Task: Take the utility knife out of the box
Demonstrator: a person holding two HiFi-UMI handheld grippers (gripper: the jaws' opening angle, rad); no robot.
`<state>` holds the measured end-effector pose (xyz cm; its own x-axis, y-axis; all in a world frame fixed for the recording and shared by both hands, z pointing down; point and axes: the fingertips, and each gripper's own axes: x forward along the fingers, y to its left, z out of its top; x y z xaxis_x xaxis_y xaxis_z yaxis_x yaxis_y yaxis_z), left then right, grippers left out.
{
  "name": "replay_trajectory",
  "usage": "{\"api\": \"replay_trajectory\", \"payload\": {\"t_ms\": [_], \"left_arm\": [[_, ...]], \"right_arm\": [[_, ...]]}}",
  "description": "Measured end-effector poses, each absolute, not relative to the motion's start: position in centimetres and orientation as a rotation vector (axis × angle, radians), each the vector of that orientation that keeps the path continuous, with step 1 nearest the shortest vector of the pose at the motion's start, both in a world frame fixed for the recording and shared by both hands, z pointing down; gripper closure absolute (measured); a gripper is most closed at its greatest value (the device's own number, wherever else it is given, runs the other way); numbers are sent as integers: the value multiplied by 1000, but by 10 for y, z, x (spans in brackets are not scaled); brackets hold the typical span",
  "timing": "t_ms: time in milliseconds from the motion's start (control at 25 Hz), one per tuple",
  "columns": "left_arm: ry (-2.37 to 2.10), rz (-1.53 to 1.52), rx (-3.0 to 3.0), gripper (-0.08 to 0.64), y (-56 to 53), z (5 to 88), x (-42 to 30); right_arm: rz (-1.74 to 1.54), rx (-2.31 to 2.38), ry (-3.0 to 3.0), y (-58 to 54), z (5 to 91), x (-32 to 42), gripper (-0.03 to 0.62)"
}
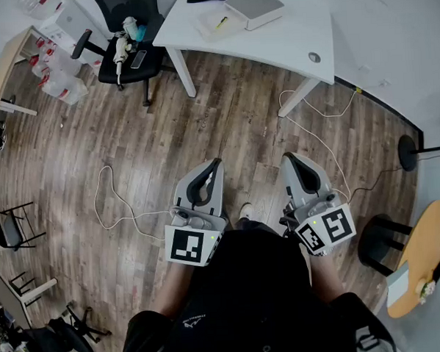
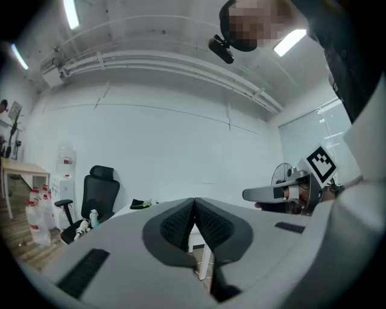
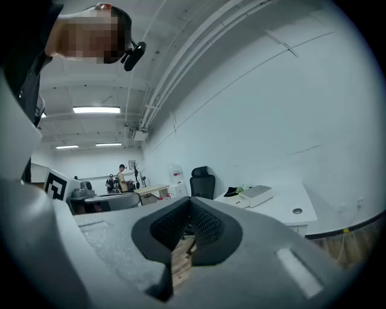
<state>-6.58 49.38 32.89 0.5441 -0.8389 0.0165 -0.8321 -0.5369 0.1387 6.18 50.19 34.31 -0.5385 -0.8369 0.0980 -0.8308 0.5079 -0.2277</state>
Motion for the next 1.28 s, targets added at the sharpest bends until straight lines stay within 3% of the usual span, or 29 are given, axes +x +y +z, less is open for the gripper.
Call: {"api": "replay_trajectory", "payload": {"t_ms": [360, 1280], "left_arm": [[-1464, -34, 2675, 554, 564, 327, -64], [-1464, -59, 2705, 554, 533, 320, -147]], "right_arm": [[-317, -1518, 2719, 581, 330, 74, 588], [-262, -1560, 2704, 546, 322, -7, 588]]}}
